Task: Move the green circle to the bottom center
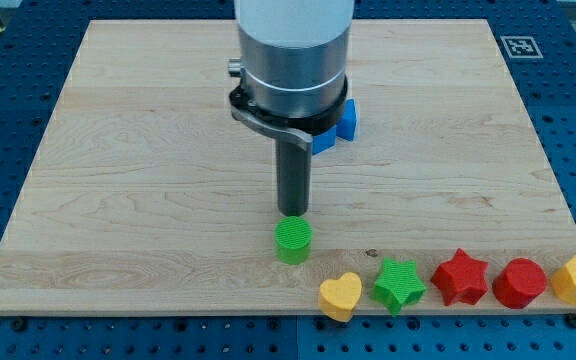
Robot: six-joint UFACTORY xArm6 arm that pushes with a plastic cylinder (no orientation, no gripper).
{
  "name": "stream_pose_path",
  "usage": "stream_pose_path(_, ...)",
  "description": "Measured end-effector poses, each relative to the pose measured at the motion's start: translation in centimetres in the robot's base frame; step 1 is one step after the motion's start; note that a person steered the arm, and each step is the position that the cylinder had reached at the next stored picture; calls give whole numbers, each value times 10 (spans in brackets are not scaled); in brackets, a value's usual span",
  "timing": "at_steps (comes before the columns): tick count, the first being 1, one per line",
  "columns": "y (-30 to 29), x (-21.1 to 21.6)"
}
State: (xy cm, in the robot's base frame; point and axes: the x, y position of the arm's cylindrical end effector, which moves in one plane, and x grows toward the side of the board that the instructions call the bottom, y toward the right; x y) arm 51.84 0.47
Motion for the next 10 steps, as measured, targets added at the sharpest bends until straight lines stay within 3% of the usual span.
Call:
stream_pose_path(5,-15,2)
stream_pose_path(6,7,14)
stream_pose_path(10,-3,54)
